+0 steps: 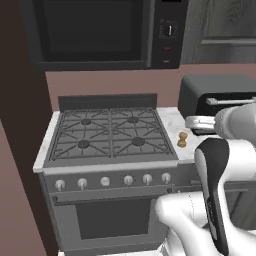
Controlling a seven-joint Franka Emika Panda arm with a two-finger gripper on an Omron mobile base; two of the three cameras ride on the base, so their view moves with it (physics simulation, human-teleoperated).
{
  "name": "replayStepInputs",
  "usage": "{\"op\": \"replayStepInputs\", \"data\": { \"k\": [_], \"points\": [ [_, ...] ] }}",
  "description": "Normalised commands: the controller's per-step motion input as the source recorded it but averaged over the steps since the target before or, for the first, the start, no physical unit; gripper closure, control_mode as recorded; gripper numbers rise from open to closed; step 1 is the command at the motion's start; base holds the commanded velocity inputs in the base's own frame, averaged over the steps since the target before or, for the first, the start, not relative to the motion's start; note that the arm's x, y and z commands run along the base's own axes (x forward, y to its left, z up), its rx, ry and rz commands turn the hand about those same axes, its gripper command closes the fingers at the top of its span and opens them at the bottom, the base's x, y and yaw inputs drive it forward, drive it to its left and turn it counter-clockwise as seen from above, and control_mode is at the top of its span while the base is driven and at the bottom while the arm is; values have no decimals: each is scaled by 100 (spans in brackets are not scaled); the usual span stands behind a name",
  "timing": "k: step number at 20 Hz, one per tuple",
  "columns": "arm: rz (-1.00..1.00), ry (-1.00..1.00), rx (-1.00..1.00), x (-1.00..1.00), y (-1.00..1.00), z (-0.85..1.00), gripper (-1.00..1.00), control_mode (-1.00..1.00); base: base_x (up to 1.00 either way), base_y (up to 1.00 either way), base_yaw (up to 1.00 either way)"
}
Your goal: Take 2 condiments from the cabinet and move them on the counter near the stove.Make sure the condiments are lined up with each other, next to each other.
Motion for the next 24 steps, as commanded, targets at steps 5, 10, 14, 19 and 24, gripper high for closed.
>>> {"op": "replayStepInputs", "data": {
  "k": [5, 10, 14, 19, 24],
  "points": [
    [0, 0, 0, 0, 0, 0, -100, 100, -6, -100, 16],
    [0, 0, 0, 0, 0, 0, -100, 100, -41, -100, 15],
    [0, 0, 0, 0, 0, 0, -100, 100, -99, -100, 10],
    [0, 0, 0, 0, 0, 0, -100, 100, -86, -100, 6],
    [0, 0, 0, 0, 0, 0, -100, 100, -31, -100, 4]
  ]
}}
